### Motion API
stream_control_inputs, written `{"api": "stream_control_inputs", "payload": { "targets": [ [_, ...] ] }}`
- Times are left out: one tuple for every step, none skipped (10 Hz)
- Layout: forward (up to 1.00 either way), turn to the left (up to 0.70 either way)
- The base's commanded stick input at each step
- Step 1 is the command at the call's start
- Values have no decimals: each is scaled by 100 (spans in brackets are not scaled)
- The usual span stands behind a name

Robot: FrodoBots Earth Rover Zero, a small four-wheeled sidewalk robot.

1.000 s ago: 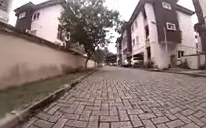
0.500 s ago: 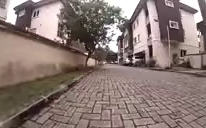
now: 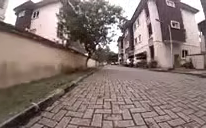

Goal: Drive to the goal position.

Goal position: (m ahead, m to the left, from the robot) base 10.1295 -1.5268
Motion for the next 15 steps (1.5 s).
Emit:
{"api": "stream_control_inputs", "payload": {
  "targets": [
    [50, 0],
    [50, 0],
    [50, -15],
    [50, -42],
    [50, -22],
    [50, 0],
    [50, 0],
    [50, 0],
    [50, 0],
    [50, 0],
    [50, 0],
    [50, 0],
    [50, 0],
    [50, 0],
    [50, 0]
  ]
}}
